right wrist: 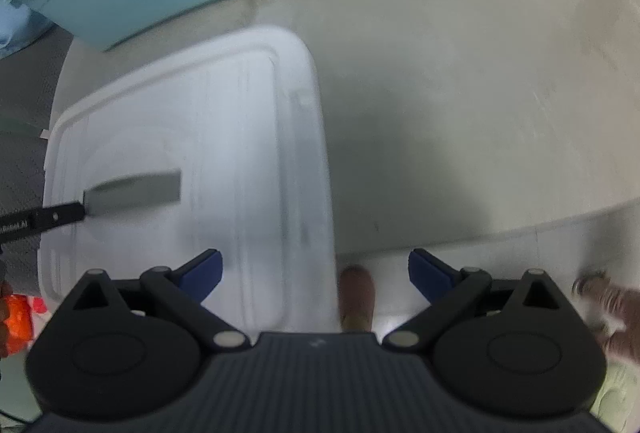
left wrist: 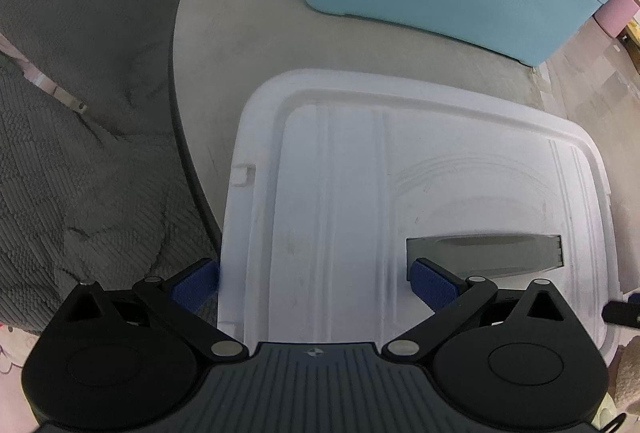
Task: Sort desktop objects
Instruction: 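Move both grippers down to opposite edges of the white lid, then close both grippers on the opposite edges of the white lid, then lift the white lid with both grippers and carry it over the light blue bin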
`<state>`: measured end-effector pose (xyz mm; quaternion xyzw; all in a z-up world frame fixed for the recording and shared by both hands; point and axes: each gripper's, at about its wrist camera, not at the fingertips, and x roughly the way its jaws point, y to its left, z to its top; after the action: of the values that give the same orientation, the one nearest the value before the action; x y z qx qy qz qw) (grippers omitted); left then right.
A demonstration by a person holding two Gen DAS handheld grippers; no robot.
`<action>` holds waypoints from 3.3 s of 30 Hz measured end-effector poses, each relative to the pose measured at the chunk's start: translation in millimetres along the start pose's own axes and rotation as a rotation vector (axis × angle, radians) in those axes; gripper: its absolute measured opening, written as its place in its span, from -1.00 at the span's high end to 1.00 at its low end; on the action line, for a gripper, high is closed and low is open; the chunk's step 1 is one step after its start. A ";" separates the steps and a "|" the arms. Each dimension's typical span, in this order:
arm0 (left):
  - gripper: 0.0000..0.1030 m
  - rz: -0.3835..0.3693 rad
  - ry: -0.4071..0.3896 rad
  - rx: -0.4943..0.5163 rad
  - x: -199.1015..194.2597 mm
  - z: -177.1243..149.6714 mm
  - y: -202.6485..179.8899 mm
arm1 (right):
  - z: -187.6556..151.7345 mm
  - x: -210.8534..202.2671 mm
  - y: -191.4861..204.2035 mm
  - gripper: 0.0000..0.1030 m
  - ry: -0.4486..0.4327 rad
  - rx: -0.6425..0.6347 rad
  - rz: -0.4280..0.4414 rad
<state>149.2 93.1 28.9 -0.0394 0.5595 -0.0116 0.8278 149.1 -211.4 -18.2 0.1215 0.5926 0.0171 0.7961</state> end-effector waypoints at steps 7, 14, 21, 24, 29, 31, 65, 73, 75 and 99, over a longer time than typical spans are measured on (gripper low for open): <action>-1.00 0.015 -0.004 0.013 0.7 1.3 -4.2 | 37.7 18.5 27.2 -0.95 -0.038 -0.086 -0.048; -1.00 0.014 -0.005 -0.004 2.9 -1.1 -3.7 | 46.9 32.5 46.0 -0.94 -0.005 -0.142 -0.042; -1.00 0.028 -0.010 0.013 1.6 -5.5 -8.1 | 39.4 32.6 54.9 -0.92 -0.009 -0.144 -0.049; -1.00 0.026 -0.004 0.007 0.7 -7.2 -6.9 | 36.3 33.9 57.5 -0.91 -0.003 -0.135 -0.049; -1.00 0.038 0.003 0.022 -1.8 -11.9 -10.3 | 26.9 28.1 53.6 -0.90 0.009 -0.145 -0.049; -1.00 0.040 0.006 0.027 -2.4 -14.1 -11.6 | 23.2 28.2 53.3 -0.90 0.009 -0.147 -0.056; -1.00 0.031 0.015 0.002 1.4 -10.4 -3.9 | -18.0 75.3 -32.5 -0.85 0.039 0.033 0.514; -1.00 0.040 0.009 0.000 3.9 -9.9 -2.5 | -3.6 69.4 -33.3 -0.38 0.134 0.024 0.569; -1.00 0.044 0.005 0.010 3.7 -10.2 -3.5 | -1.3 68.4 -34.2 -0.34 0.148 0.037 0.564; -1.00 -0.330 0.068 0.058 17.2 -43.7 80.5 | 12.8 65.7 -28.4 -0.23 0.247 0.000 0.562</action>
<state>113.1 169.9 -9.5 -0.1064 0.5725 -0.1650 0.7960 177.4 -229.9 -82.5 0.2775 0.6282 0.2512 0.6821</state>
